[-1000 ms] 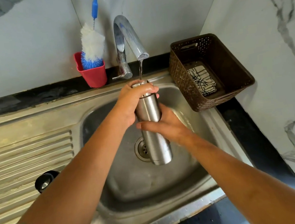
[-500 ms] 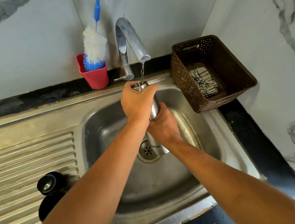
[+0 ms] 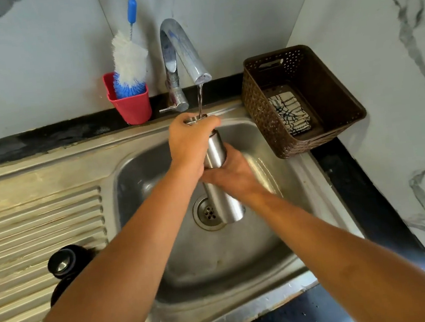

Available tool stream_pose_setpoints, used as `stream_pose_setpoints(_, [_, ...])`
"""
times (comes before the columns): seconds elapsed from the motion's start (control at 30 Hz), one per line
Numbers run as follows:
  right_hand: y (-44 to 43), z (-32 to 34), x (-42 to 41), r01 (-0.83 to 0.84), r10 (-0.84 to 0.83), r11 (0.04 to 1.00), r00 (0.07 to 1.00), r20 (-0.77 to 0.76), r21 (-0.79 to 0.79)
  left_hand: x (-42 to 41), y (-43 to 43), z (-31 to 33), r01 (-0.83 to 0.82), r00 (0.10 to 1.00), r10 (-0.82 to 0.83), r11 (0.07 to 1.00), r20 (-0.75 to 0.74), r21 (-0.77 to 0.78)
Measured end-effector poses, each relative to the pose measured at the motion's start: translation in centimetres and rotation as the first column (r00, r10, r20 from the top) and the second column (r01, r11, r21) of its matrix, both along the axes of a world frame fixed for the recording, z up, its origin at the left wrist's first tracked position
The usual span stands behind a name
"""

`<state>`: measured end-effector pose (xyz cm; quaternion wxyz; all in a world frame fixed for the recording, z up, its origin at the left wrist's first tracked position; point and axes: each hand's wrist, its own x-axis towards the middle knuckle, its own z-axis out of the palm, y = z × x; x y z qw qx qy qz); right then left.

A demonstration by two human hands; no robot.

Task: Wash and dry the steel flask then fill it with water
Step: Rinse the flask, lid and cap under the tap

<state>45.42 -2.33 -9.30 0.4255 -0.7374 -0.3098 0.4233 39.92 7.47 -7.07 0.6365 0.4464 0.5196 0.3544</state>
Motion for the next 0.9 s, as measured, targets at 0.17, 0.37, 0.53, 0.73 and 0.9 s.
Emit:
stream_pose_setpoints(0.17, [-0.1, -0.1, -0.3, -0.002, 0.002, 1.0, 0.999, 0.032, 0.01, -0.3, 0.0, 0.2, 0.001, 0.995, -0.001, 1.0, -0.104, -0.003])
stream_pose_setpoints(0.37, [-0.6, 1.7, 3.5, -0.4, 0.368, 0.91, 0.652, -0.662, 0.112, -2.3, 2.4, 1.6, 0.604, 0.667, -0.482, 0.796, 0.569, -0.033])
stream_pose_setpoints(0.53, [-0.5, 1.3, 2.4, -0.237, 0.241, 0.969, 0.862, -0.446, 0.065, -1.6, 2.3, 1.6, 0.481, 0.782, -0.407, 0.876, 0.471, -0.041])
stream_pose_setpoints(0.73, [0.4, 0.6, -1.1, 0.096, -0.091, 0.995, 0.947, 0.307, -0.001, 0.6, -0.9, 0.8, -0.074, 0.986, 0.096, 0.984, -0.136, 0.161])
stream_pose_setpoints(0.9, [-0.1, 0.4, 0.8, -0.107, 0.106, 0.994, 0.992, 0.072, 0.002, -0.7, 0.8, 0.8, 0.142, 0.984, -0.142, 0.99, 0.105, 0.008])
